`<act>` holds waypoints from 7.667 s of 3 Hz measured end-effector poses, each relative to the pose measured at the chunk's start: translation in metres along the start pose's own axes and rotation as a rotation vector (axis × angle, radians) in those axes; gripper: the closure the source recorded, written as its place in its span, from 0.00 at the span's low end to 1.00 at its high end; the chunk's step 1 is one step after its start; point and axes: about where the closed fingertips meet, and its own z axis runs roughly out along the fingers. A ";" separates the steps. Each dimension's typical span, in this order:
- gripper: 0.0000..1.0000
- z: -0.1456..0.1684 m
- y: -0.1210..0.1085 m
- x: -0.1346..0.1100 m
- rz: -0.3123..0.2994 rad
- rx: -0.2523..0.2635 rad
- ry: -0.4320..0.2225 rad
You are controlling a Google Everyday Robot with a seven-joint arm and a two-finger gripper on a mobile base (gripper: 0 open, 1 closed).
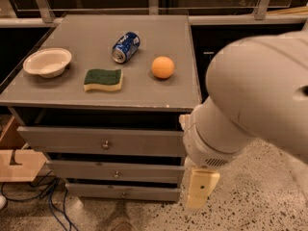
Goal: Open top drawer
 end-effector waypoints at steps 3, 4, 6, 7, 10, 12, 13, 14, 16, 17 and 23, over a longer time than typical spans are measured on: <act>0.00 0.089 -0.001 -0.029 -0.093 -0.035 -0.039; 0.00 0.115 -0.015 -0.039 -0.087 -0.013 -0.038; 0.00 0.142 -0.066 -0.036 -0.068 0.066 -0.008; 0.00 0.165 -0.067 -0.033 -0.073 0.032 0.027; 0.00 0.224 -0.106 -0.044 -0.105 -0.004 0.038; 0.00 0.253 -0.105 -0.047 -0.115 -0.036 0.018; 0.00 0.264 -0.100 -0.049 -0.112 -0.055 0.006; 0.00 0.253 -0.087 -0.042 -0.076 -0.078 0.007; 0.00 0.198 -0.057 -0.015 0.025 -0.077 0.007; 0.00 0.193 -0.056 -0.013 0.035 -0.074 0.006; 0.00 0.270 -0.112 -0.051 -0.079 -0.074 0.098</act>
Offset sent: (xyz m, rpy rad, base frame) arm 0.0268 0.0445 -0.0952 0.0158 0.0288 0.1245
